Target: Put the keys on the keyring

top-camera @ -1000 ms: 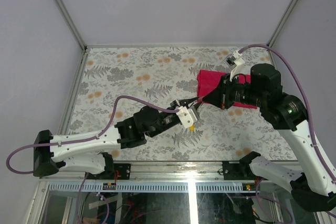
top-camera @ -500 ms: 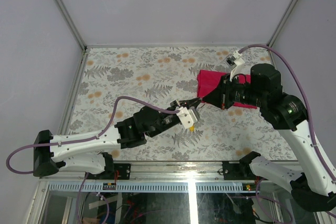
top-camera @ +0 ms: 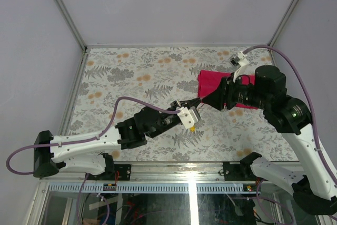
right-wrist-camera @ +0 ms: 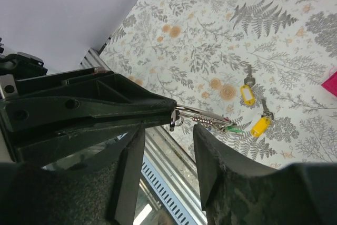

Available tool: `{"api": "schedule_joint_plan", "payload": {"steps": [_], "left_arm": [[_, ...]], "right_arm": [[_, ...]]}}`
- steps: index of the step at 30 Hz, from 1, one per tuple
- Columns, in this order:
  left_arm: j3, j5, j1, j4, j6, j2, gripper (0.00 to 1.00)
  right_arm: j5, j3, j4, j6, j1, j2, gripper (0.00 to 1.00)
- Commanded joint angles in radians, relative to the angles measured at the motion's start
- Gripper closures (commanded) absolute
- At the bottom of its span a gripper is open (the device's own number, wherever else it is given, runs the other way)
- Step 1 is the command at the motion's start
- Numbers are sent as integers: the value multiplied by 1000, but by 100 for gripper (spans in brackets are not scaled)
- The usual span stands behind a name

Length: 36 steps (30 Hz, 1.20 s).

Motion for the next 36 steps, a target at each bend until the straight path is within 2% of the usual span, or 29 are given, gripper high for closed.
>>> {"api": "schedule_joint_plan", "payload": {"steps": [1,7,13,16,20,25,31,36], "left_arm": [[30,-30,-5,52,-22,-7,100],[50,-90,-5,15,-88,-4,100],[32,-158,-4,-56,-217,-49,100],[31,-219,-2,-117,-280,-69,100],[47,-207,26,-230,-364,-90,100],[53,-145,121,-331,-458,-109,100],[7,-215,188,-346,-488,-186,100],[-13,-138,297,-415,-534,-237,100]], "right_arm": [[64,31,66,-4,7,-59,50],[182,-31,92,0,8,-122,47],[324,-160,114,25,7,-217,45],[368,-230,111,36,7,-256,45],[402,-320,102,59,8,-273,45],[368,-391,99,76,7,-229,46],[342,-483,130,88,7,-135,49],[299,-590,228,109,13,-32,51]]}}
